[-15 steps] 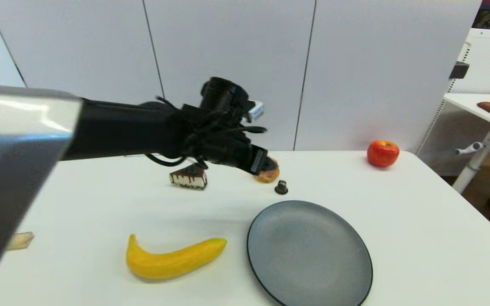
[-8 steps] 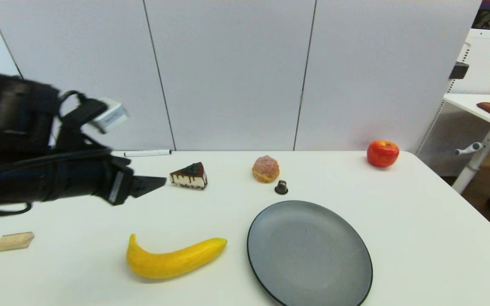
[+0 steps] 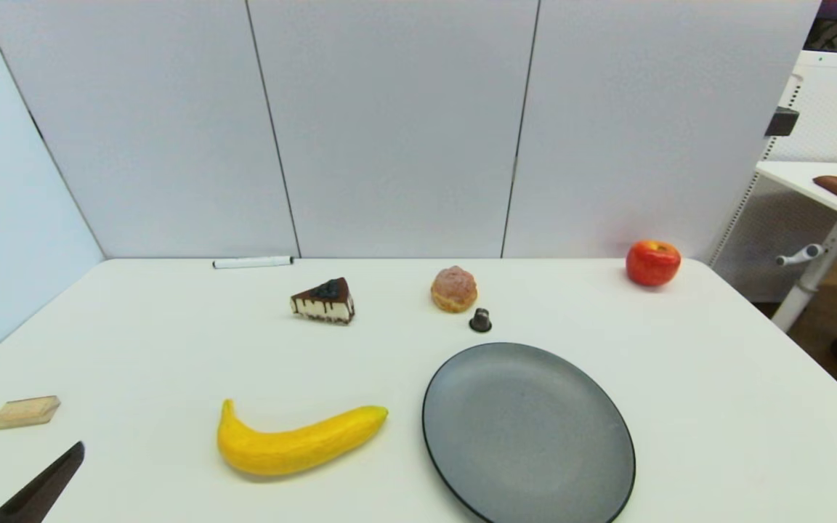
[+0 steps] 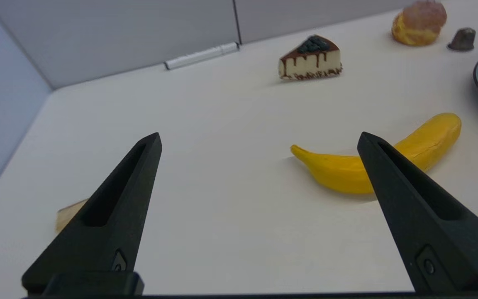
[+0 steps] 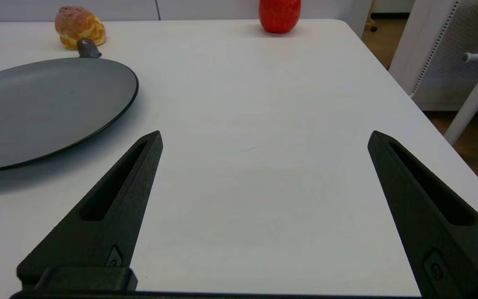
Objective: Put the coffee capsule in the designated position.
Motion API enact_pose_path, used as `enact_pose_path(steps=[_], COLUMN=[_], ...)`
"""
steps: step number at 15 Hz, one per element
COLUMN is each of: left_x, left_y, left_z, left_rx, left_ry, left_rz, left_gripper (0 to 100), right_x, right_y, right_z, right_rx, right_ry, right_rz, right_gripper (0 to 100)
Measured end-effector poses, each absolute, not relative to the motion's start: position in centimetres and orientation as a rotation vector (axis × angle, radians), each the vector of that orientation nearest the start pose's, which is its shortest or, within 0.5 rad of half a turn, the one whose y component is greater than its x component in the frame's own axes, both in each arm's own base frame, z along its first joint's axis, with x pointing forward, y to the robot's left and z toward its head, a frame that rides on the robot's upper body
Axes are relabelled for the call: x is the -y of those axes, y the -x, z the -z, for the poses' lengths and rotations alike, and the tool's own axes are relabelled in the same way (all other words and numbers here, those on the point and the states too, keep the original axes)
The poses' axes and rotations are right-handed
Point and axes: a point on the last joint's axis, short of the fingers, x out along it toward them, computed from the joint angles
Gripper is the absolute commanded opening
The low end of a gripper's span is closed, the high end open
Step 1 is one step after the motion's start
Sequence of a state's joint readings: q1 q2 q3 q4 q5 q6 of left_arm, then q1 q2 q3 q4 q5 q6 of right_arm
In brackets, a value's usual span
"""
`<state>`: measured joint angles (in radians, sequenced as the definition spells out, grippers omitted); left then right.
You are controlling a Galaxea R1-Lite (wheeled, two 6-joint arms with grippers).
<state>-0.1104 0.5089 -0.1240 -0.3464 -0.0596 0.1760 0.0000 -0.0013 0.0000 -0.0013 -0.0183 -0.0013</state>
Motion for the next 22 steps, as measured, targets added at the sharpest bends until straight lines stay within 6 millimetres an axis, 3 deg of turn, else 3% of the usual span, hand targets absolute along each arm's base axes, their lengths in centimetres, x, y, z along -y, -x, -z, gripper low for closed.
enact_pose_path(steps=[3, 9, 22], left_x=[0.1, 0.1, 0.1], left_y=[-0.7, 1.9, 2.3], left_z=[-11.0, -7.8, -7.5], left_rx=[-0.058, -0.035, 0.001], left_ry=[-0.158, -0.096, -0.044], left_rz=[0.078, 0.027, 0.029], left_gripper=[100, 100, 100], right_x=[0.0, 0.0, 0.0], right_y=[2.3, 2.3, 2.3], right_z=[-7.6, -7.6, -7.6], right_rx=[0.003, 0.002, 0.003], right_ry=[0.001, 0.002, 0.002], right_rz=[0.018, 0.018, 0.019], right_gripper=[100, 100, 100])
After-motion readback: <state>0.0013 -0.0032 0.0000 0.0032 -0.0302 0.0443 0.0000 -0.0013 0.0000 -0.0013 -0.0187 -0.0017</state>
